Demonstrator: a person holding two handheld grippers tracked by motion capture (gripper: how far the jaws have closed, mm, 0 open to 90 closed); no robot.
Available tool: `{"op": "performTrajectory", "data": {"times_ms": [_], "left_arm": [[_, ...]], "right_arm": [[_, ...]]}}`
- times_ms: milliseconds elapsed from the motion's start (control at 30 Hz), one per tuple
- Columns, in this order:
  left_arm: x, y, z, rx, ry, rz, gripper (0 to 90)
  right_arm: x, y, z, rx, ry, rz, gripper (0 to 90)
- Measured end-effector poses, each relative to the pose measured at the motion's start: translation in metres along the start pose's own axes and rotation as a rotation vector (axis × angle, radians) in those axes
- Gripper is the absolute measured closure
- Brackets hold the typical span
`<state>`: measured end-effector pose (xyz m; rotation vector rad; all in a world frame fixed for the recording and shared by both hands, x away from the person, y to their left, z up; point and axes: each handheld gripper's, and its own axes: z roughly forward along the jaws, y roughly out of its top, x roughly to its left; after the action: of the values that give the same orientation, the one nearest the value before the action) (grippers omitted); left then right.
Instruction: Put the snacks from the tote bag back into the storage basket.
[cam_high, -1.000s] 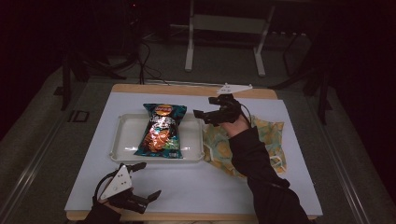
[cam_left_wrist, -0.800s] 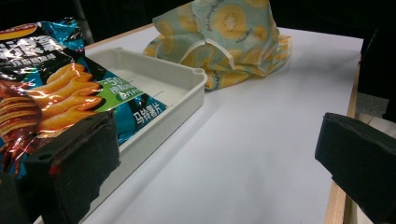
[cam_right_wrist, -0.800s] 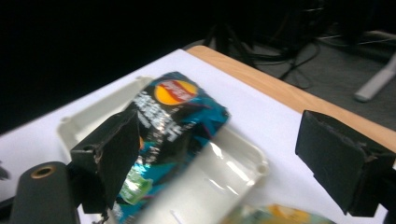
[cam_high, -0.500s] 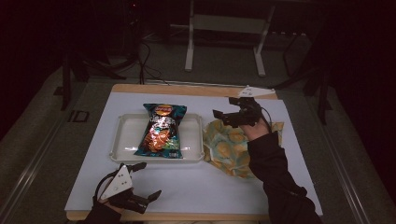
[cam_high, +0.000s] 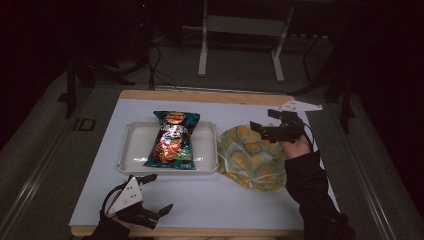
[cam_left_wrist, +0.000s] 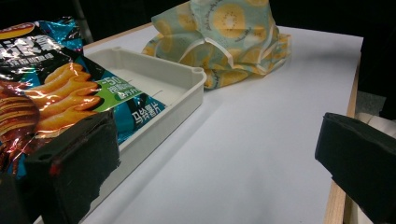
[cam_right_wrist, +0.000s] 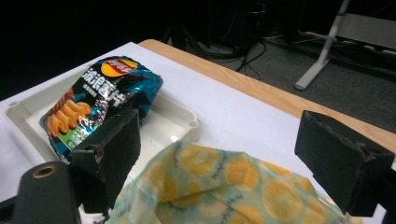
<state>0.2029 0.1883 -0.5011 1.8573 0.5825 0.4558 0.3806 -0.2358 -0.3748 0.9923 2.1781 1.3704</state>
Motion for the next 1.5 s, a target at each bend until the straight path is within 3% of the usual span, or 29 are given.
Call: {"op": "performTrajectory", "data": {"times_ms": [600, 833, 1100, 1500], "left_arm": [[0.0, 0.0, 0.001, 0.004, 0.0, 0.003, 0.3], [0.0, 0.0, 0.001, 0.006, -0.003, 0.005, 0.3], [0.0, 0.0, 0.001, 0.008, -0.002, 0.005, 0.3], [0.0, 0.0, 0.002, 0.011, -0.005, 0.005, 0.3]], "right_arm": [[-0.017, -0.036, -0.049, -0.016, -0.11, 0.0, 14.1], [-0.024, -0.055, -0.065, -0.053, -0.165, 0.017, 14.1], [-0.037, -0.082, -0.074, -0.045, -0.252, 0.039, 14.1], [-0.053, -0.12, -0.084, -0.084, -0.353, 0.102, 14.1]]}}
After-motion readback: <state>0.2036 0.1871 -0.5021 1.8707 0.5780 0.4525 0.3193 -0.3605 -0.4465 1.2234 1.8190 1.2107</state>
